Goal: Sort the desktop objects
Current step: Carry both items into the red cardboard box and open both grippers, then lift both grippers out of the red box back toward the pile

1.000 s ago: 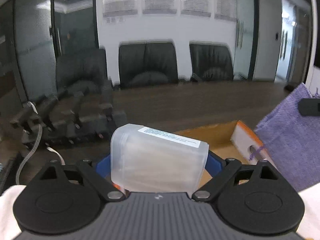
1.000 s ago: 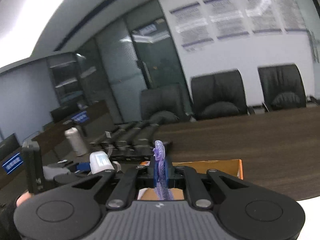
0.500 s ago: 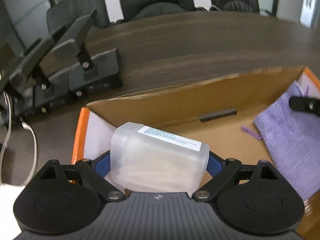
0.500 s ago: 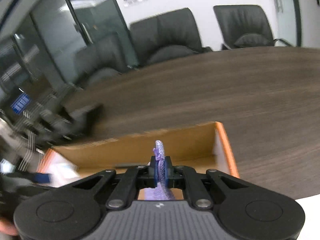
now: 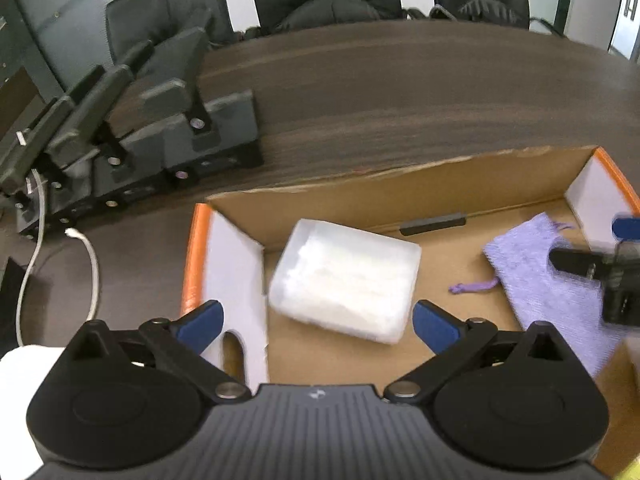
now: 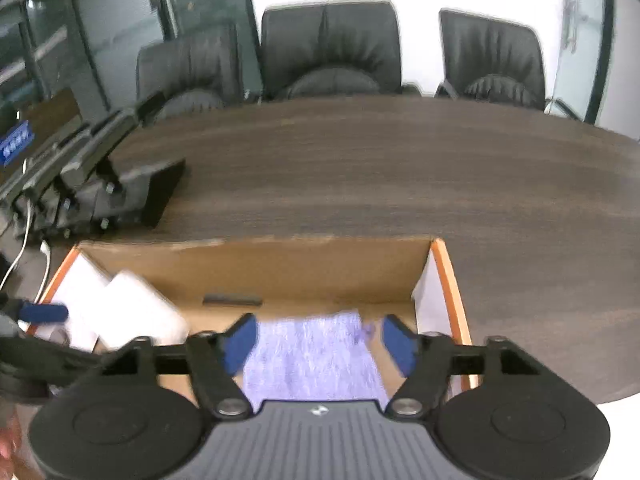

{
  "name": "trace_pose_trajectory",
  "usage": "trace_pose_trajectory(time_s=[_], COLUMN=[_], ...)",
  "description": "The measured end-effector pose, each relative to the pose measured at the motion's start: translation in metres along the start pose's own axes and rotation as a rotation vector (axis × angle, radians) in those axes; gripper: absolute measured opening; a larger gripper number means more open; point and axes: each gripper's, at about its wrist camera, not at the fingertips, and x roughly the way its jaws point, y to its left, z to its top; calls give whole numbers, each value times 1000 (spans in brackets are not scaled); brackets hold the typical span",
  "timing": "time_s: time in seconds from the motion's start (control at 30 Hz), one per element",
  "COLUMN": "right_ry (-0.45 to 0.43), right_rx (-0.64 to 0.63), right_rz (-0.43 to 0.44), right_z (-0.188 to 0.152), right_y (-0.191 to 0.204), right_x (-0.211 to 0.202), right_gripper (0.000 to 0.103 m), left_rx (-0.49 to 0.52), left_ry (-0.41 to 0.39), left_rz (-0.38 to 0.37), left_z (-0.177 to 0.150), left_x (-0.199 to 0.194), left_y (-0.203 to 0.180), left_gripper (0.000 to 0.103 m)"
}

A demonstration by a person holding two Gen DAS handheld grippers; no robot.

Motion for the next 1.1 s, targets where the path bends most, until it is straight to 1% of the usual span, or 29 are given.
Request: trace_pose_trajectory(time_s=[0.03, 0.07, 0.17, 0.23, 0.3, 0.37, 0.47, 0.53, 0.67, 0.77, 0.83, 0.9, 0.97, 1.03, 1.1], right_ry=[43, 54, 72, 76, 50, 38, 17, 6, -34, -75, -101, -127, -163, -182, -187], right_rx=[-12, -9, -5, -25, -47, -51, -37, -54, -94, -54, -49, -81, -69, -53, -37], right_rz=[5, -2, -13, -20, -27, -32, 4, 17, 20, 48, 68, 75, 64, 104, 150], right_z=[0, -2, -12, -21, -33, -45, -66, -82, -105, -118, -127, -136, -147, -167, -192], right_y=[2, 3, 6, 10, 16, 20, 24, 31, 44, 44, 43, 44, 40, 32, 24], right_x=[-4, -9, -30, -47, -66, -84, -113, -128, -150, -169, -181, -192, -206, -218, -229], right_gripper=[88, 88, 89, 90, 94, 94, 94, 94, 94, 94, 94, 94, 94, 94, 94], left_rx=[-9, -21, -39, -46, -57, -76, -103, -97, -116, -138, -126, -108, -123, -110, -68], left_ry=[-4, -5, -12, -32, -45, -56, -78, -89, -139, -168, -215, -266, -338, -381, -406], left_rz=[-1, -4, -14, -24, -29, -26, -31, -48, -62, -71, -84, -83, -69, -66, -131], left_z=[-2, -6, -18, -27, -37, -52, -79, -92, -106, -120, -130, -139, -155, -179, -205], left_x=[-8, -19, -50, -71, -87, -104, -126, -138, -160, -176, -189, -202, -216, -226, -230], left_y=[2, 5, 9, 11, 15, 18, 20, 19, 17, 15, 13, 10, 10, 8, 5], left_gripper=[103, 103, 103, 103, 103, 103, 103, 103, 103, 103, 103, 103, 103, 103, 103])
